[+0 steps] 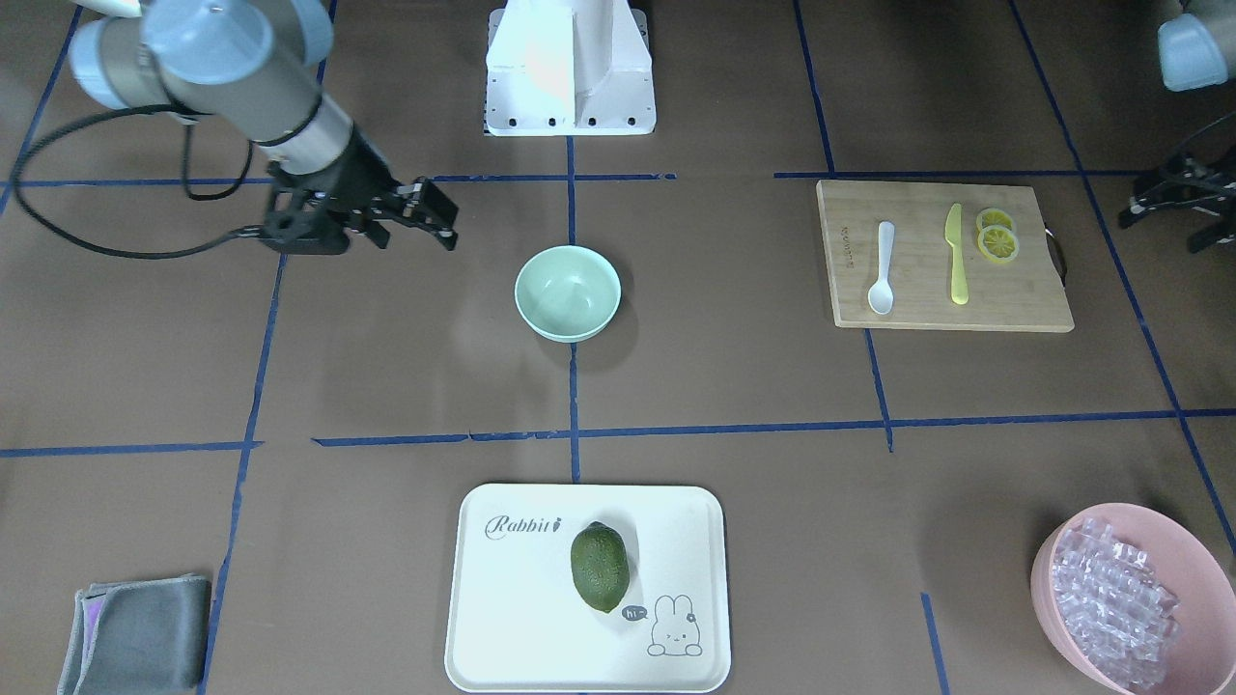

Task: Place spoon in bowl
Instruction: 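Release the bowl and lift the right gripper while the left gripper reaches for the spoon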

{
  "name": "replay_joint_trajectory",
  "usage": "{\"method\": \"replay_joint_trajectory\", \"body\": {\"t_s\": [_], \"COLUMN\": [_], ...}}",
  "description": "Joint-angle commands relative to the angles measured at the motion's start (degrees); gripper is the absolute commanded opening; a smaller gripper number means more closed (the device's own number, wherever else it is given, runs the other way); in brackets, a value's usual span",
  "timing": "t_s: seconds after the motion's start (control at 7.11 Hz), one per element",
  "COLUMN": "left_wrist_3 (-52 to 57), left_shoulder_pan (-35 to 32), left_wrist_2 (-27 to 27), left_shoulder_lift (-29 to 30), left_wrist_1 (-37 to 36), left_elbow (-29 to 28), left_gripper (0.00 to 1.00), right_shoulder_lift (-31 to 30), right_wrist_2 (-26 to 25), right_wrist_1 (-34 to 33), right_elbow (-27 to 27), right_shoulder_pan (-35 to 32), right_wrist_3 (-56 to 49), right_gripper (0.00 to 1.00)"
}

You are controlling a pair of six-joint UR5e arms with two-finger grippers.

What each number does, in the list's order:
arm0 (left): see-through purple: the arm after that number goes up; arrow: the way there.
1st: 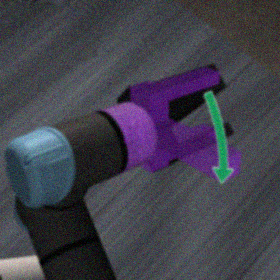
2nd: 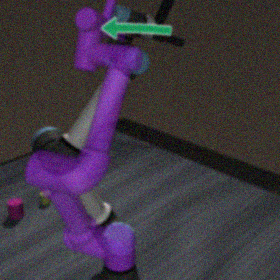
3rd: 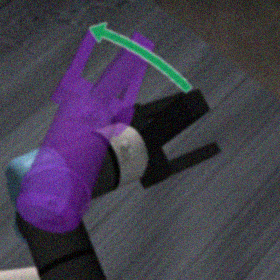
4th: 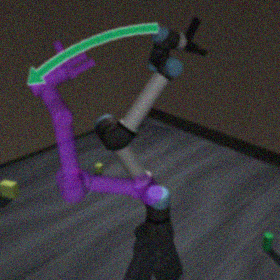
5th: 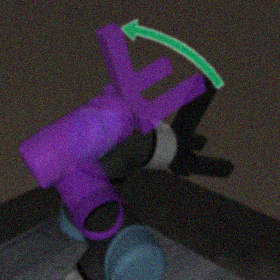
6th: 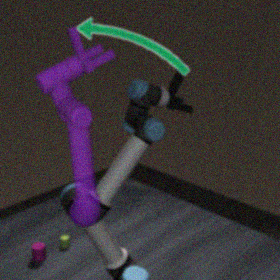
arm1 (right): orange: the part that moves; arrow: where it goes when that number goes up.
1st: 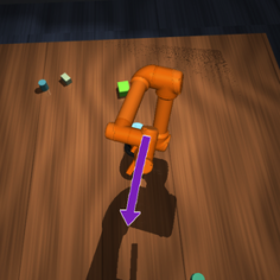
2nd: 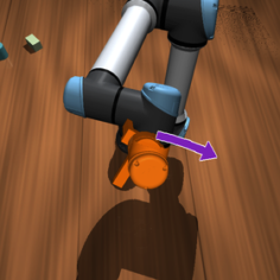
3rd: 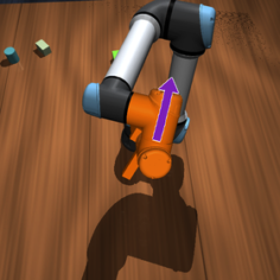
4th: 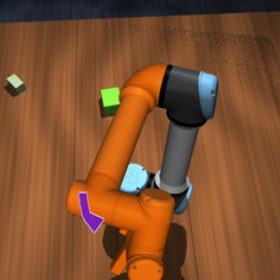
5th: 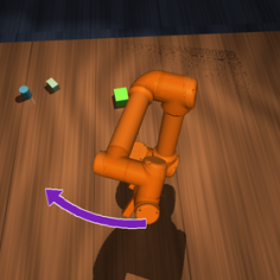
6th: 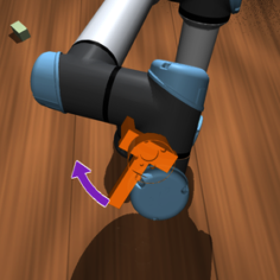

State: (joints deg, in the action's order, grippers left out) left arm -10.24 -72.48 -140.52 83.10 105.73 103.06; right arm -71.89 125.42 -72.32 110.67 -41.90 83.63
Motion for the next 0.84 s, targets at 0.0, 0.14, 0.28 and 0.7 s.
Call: {"method": "replay_joint_trajectory", "body": {"t_s": [0.0,0.14,0.28,0.7], "left_wrist_3": [-16.76,-18.65,-19.63,-21.4], "left_shoulder_pan": [12.57,17.76,22.25,30.89], "left_wrist_2": [10.55,13.66,18.39,29.05], "left_shoulder_lift": [0.83,3.71,5.48,7.43], "left_wrist_1": [8.52,8.36,8.27,8.26], "left_elbow": [4.13,5.04,4.96,4.96], "left_gripper": [0.99,0.99,0.98,0.94], "right_shoulder_lift": [-7.44,-11.65,-14.39,-16.71], "right_wrist_2": [6.75,7.46,9.56,9.84], "right_wrist_1": [-0.01,-0.01,-0.01,0.08], "right_elbow": [1.91,3.13,3.41,3.15], "right_shoulder_pan": [-8.87,-11.16,-14.14,-16.1], "right_wrist_3": [-10.45,-16.86,-21.88,-26.33], "right_gripper": [1.0,1.0,1.0,1.0]}}
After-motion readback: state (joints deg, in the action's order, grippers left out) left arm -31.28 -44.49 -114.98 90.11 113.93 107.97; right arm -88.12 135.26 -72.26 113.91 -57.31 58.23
